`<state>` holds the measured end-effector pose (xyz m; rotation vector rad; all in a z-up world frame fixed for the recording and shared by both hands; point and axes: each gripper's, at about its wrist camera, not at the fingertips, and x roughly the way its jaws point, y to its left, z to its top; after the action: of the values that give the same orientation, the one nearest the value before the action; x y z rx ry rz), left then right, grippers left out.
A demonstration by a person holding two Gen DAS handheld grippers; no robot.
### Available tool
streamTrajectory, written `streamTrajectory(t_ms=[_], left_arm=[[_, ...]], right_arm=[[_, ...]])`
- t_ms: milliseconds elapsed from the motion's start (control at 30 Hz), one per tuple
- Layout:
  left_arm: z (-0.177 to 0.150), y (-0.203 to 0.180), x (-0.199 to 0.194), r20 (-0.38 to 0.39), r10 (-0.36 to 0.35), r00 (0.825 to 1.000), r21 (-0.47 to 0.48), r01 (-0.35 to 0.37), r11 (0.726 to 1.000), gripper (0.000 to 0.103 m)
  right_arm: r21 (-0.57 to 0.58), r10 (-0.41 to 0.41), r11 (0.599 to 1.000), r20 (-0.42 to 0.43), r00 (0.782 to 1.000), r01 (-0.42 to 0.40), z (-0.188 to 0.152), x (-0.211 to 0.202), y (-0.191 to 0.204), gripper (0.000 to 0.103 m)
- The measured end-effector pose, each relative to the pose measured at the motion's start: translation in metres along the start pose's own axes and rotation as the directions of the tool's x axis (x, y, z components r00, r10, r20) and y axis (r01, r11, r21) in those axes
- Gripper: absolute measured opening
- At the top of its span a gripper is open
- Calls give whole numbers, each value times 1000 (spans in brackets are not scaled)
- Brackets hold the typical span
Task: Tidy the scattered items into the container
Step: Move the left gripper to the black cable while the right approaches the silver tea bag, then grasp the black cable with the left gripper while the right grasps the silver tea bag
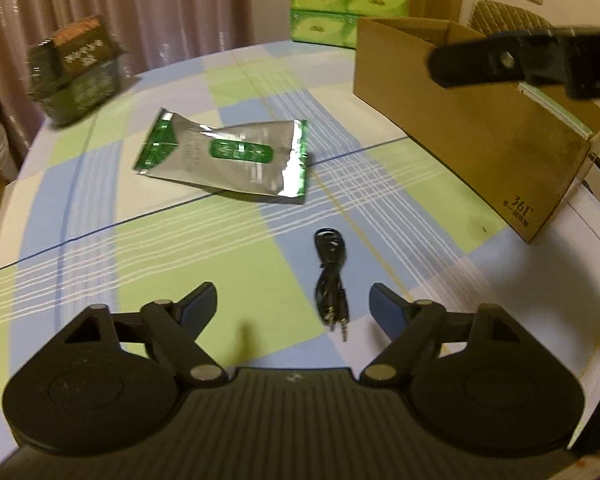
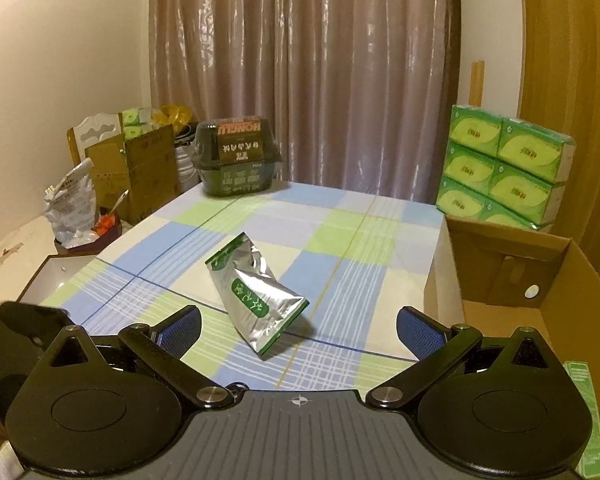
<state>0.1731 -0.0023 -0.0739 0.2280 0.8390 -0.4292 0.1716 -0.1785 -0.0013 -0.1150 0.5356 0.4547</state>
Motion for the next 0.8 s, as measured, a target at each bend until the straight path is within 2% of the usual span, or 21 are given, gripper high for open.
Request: streamTrajectory(t_ms=[133, 300, 367, 633, 800], left_arm=[[4, -6, 21, -5, -30, 1000, 14, 30, 999, 72], [5, -9, 39, -17, -42, 999, 23, 43, 999, 56], [5, -9, 43, -14, -37, 999, 25, 38, 999, 44], [5, -6, 48, -9, -46, 999, 19, 46, 999, 20], [5, -5, 48, -4, -61, 998, 12, 61, 998, 14]], right_arm=[[-1, -2, 1000, -8, 1000, 2, 1, 13, -3, 101], [-4, -2, 1000, -22, 1000, 2, 1, 28, -6, 101], [-5, -1, 1000, -27, 1000, 1, 1, 33, -7, 101], [-11, 9, 1000, -47, 999, -9, -1, 51, -4, 101], [-29, 11, 999, -63, 998, -13, -2, 59, -1, 101]])
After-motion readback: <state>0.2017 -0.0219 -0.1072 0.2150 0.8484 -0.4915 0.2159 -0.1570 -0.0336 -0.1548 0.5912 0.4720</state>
